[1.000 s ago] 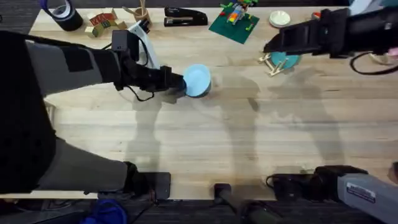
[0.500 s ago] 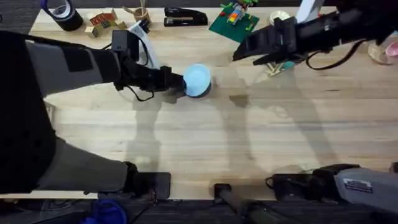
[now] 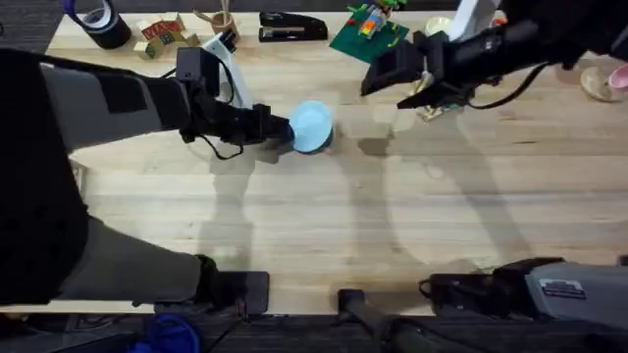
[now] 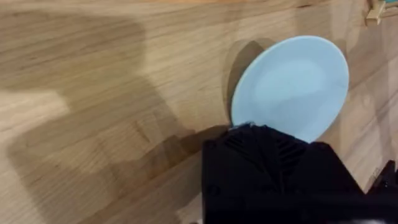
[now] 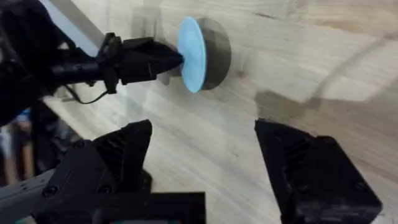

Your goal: Pick up the plates from the table one by one and place each into a slot on the dish rack.

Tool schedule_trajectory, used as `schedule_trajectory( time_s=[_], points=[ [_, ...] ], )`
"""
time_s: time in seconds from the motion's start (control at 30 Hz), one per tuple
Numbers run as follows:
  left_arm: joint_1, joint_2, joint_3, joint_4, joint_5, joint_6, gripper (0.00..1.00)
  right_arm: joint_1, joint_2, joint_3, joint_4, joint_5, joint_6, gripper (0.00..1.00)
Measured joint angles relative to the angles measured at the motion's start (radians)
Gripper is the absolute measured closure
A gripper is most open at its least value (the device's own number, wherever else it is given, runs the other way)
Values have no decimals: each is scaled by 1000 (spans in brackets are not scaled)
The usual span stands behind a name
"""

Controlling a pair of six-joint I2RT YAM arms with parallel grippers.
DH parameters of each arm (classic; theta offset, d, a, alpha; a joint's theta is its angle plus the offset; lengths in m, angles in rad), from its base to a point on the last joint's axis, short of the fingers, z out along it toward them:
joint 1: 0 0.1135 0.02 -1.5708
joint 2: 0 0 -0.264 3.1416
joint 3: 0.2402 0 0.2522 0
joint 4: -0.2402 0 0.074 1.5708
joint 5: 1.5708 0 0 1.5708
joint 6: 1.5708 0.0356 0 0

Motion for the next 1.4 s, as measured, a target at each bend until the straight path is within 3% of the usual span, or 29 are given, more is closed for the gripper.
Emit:
schedule_trajectory(
  time_s=[0.5,0.77,1.0,1.4],
  points=[
    [0,0,0,0,0,0,959,211,18,0,130,231,87,7],
    [0,0,0,0,0,0,958,235,133,0,150,251,131,7],
    [0,0,0,0,0,0,958,284,237,0,275,251,162,7],
    [0,0,0,0,0,0,958,290,321,0,370,252,221,12]
  ],
)
